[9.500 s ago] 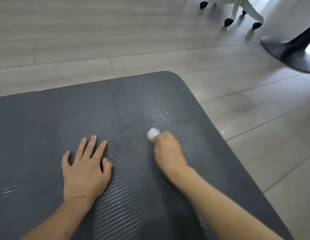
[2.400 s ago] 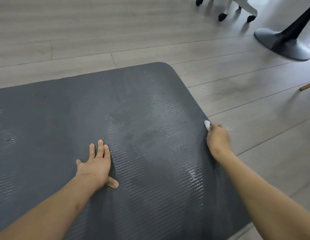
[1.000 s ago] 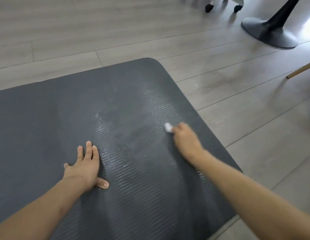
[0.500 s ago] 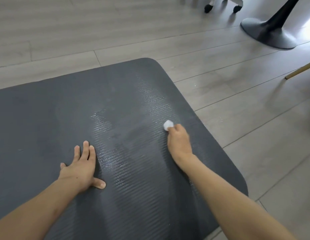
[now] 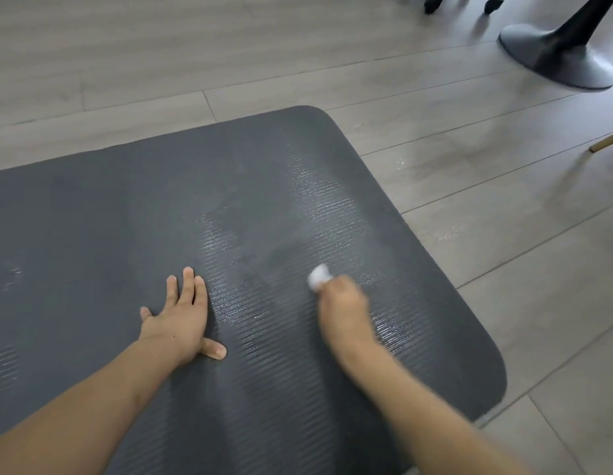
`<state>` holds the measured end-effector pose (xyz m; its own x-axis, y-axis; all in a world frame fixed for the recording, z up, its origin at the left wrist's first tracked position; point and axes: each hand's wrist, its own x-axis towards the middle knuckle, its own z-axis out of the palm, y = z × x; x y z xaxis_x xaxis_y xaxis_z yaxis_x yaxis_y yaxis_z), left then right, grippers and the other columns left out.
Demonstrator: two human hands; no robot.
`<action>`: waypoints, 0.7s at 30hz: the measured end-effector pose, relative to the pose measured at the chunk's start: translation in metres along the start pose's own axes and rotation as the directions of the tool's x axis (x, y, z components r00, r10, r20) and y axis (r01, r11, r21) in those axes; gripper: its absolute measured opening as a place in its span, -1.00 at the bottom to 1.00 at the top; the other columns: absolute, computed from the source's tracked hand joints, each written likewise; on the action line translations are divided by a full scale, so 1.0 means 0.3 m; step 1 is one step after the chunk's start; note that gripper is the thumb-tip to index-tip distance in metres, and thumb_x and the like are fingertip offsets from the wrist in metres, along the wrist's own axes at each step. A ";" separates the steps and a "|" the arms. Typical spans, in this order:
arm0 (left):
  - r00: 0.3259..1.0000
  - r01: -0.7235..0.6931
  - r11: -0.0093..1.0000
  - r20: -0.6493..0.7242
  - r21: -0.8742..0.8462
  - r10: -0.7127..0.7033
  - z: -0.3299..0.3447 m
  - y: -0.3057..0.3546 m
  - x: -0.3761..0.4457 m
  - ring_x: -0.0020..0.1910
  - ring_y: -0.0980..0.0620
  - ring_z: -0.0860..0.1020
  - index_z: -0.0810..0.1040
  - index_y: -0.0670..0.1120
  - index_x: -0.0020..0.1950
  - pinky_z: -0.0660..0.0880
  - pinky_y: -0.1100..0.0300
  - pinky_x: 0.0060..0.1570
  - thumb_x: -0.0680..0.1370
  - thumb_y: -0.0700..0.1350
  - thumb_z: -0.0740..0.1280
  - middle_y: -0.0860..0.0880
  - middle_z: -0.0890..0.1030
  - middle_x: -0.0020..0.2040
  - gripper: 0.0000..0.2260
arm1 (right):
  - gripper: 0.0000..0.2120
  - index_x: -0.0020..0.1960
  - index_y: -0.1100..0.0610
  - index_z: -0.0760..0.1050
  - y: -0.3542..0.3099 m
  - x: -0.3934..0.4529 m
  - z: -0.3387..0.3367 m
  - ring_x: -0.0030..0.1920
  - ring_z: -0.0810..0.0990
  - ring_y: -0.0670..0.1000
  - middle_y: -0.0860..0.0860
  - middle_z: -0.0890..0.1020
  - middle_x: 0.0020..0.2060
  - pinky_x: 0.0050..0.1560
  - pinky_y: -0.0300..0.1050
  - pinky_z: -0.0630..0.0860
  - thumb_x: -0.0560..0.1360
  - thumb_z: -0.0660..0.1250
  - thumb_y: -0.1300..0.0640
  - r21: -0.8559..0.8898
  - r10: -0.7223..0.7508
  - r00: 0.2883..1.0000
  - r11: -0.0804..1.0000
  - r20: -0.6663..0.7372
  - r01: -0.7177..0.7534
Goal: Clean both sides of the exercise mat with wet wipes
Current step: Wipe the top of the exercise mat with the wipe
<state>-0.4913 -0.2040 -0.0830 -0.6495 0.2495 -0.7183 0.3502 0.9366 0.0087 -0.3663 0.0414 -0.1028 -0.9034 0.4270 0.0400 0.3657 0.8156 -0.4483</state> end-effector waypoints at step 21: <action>0.955 -0.090 0.996 -0.284 -0.024 0.080 0.134 0.054 -0.209 0.68 -0.07 -0.09 -0.07 0.03 0.70 0.13 -0.13 0.59 0.58 0.25 0.35 -0.02 -0.16 0.70 -0.14 | -0.85 0.06 0.23 0.53 0.194 0.004 -0.137 0.00 0.51 0.20 0.09 0.47 -0.04 -0.11 -0.04 0.38 0.58 0.20 0.27 -0.102 0.058 0.998 0.993 0.039 -0.054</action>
<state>-0.4178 -0.2143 -0.0658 -0.7844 0.3832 -0.4878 0.3915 0.9158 0.0899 -0.3371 0.1054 -0.0922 -0.8887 0.4580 -0.0210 0.4346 0.8270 -0.3567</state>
